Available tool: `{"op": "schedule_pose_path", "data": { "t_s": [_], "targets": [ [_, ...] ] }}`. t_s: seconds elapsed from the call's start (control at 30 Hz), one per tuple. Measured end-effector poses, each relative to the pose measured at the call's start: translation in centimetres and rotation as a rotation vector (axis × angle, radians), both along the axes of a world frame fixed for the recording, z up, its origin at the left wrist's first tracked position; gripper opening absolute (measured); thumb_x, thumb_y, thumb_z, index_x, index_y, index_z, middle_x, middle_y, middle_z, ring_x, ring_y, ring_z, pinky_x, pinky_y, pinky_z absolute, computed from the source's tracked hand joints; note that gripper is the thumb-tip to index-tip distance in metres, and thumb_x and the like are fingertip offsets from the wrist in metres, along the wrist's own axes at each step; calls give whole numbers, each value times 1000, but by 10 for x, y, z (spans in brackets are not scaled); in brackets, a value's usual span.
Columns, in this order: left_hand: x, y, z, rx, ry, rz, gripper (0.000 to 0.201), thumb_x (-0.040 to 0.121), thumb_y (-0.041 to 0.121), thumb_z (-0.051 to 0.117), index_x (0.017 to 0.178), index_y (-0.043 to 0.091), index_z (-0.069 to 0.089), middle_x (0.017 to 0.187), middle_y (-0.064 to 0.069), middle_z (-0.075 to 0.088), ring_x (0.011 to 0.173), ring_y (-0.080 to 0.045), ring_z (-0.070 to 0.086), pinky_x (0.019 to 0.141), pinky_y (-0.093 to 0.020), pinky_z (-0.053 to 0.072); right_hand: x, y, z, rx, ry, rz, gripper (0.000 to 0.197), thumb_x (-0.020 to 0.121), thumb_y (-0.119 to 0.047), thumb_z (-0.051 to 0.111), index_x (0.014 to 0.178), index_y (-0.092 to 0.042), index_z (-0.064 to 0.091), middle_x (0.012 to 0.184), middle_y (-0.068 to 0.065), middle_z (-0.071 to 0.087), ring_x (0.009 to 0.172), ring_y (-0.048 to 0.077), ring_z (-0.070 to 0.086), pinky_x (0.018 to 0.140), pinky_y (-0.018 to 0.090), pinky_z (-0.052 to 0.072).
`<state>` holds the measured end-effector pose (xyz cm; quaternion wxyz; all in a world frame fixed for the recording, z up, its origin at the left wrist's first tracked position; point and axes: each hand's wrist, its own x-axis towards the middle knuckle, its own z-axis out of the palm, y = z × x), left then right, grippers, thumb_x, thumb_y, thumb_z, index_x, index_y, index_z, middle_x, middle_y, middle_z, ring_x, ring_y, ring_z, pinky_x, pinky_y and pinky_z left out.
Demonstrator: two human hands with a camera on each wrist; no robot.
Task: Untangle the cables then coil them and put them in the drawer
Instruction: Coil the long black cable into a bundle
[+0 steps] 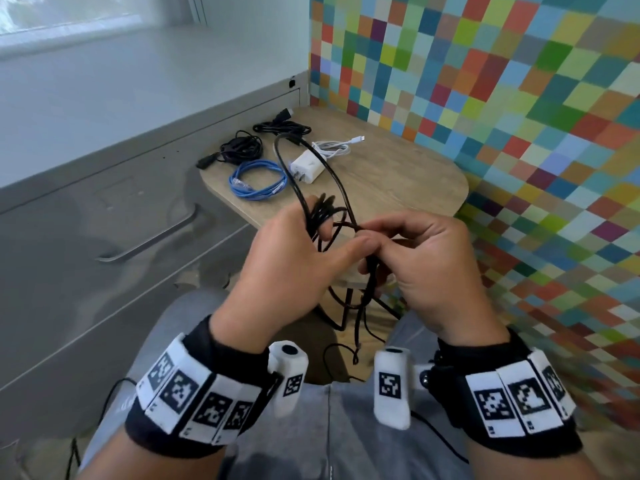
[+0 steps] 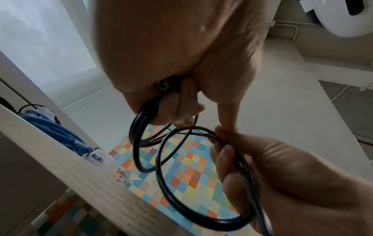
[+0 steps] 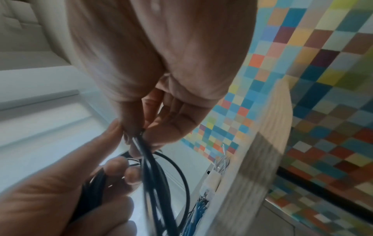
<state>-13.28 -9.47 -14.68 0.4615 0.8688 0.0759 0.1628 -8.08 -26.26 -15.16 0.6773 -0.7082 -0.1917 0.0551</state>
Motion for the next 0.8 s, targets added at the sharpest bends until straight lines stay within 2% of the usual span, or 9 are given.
{"op": "schedule_pose_path", "data": {
  "t_s": [0.1,0.17,0.27,0.33,0.43,0.53,0.63,0.7,0.8],
  "targets": [
    [-1,7,2,-36,-91,6,60,69,73,76,73,24,42,71,-6,55,55,-16,44,53,-41,45,2,0,-1,94,52,39,16,79,-25,79,89,-14,79,75,11,74,59,25,71,52,33,57],
    [-2,9,6,-72,-92,-61,58,73,65,80,73,21,42,71,-4,58,60,-19,52,58,-43,50,2,2,-2,133,105,77,17,75,-28,80,86,-15,79,77,14,73,58,26,69,53,32,56],
    [-2,13,6,-184,-58,-136,48,85,39,81,71,16,41,60,5,43,57,-13,43,57,-39,43,2,4,-5,222,218,147,12,78,-19,77,88,-14,75,75,13,68,54,27,64,53,35,56],
    [0,17,2,-271,-122,-68,45,92,28,76,71,11,40,61,1,41,57,-17,40,57,-37,39,2,3,-7,240,291,211,20,79,-14,75,98,-10,70,76,14,66,57,30,66,54,38,58],
    [3,20,-2,-402,-198,49,44,95,23,73,77,-3,42,65,-7,44,58,-21,40,57,-34,38,-1,2,-8,162,320,268,33,80,-5,75,111,-7,64,80,16,71,66,34,71,63,43,63],
    [3,25,0,-276,-201,113,41,95,23,72,83,-10,52,66,-6,62,62,-14,59,66,-30,50,2,4,-13,14,207,125,24,91,2,71,109,-14,71,82,15,77,69,33,74,69,43,64],
    [0,32,6,-148,-189,166,41,88,28,78,80,-4,54,58,10,55,58,-12,54,65,-30,50,4,2,-16,-204,31,62,24,93,-5,74,106,-25,79,82,0,79,64,24,73,68,36,63],
    [-2,31,9,-36,-114,117,37,83,37,81,81,5,63,59,16,57,56,-9,55,62,-31,51,1,2,-15,-277,-27,84,23,90,-9,79,103,-28,81,81,-13,78,61,19,73,65,28,61],
    [-5,23,9,123,48,-22,43,78,47,83,70,16,54,65,17,63,54,-4,51,56,-24,42,-4,7,-14,-331,-167,122,19,87,-11,82,98,-26,83,81,-12,75,61,14,71,61,30,59]
  ]
}}
